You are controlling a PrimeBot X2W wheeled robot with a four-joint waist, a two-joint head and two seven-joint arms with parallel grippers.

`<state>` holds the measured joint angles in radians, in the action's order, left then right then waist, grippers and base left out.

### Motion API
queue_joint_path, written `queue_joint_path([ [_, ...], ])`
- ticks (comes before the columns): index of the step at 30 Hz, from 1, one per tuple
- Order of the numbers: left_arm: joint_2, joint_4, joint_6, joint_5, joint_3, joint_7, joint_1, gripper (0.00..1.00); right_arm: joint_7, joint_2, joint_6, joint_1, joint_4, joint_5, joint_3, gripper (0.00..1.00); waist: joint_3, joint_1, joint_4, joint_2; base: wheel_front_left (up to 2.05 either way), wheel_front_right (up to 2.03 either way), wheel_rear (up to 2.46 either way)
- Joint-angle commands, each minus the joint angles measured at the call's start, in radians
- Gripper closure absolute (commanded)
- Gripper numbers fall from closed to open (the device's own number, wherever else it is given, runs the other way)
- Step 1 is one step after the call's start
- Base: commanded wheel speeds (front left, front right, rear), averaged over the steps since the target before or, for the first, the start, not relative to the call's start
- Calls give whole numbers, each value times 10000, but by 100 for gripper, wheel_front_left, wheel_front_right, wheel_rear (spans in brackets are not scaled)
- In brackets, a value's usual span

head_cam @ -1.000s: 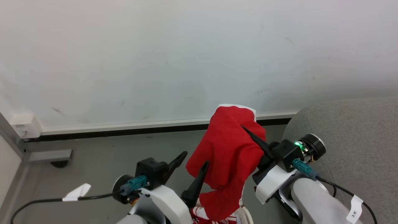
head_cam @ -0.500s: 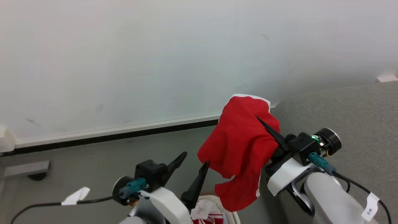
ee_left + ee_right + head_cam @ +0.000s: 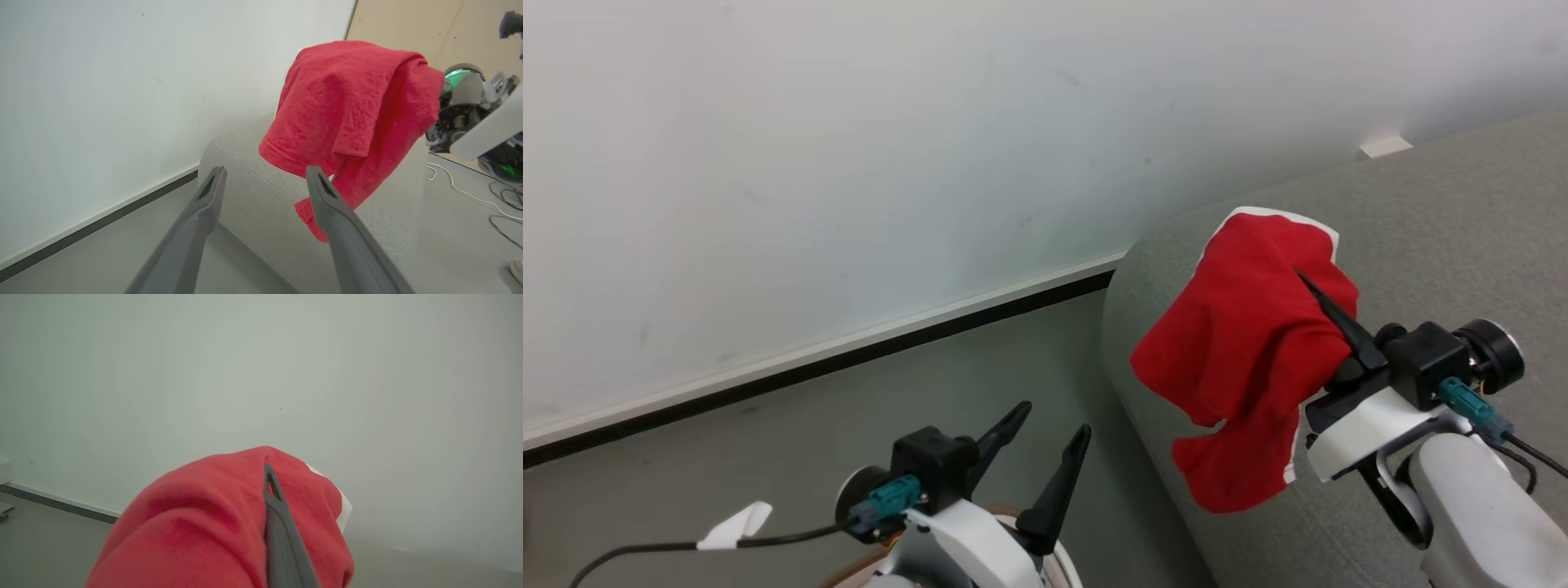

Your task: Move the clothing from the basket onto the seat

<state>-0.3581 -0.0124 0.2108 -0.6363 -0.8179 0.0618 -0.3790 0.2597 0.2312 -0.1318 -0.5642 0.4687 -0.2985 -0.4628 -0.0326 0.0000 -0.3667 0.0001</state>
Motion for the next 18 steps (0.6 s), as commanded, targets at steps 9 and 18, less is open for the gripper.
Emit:
queue_joint_path([
  [9, 239, -252, -70, 270, -417, -46, -38, 0, -149, 677, 21, 545, -684, -31, 1099, 100, 356, 0, -959, -1, 0, 0, 0],
  [18, 209, -552, -157, 553, -694, -367, -579, 0, -559, 844, 23, 589, -1386, -145, 2269, 100, 1350, 0, -880, -1, 0, 0, 0],
])
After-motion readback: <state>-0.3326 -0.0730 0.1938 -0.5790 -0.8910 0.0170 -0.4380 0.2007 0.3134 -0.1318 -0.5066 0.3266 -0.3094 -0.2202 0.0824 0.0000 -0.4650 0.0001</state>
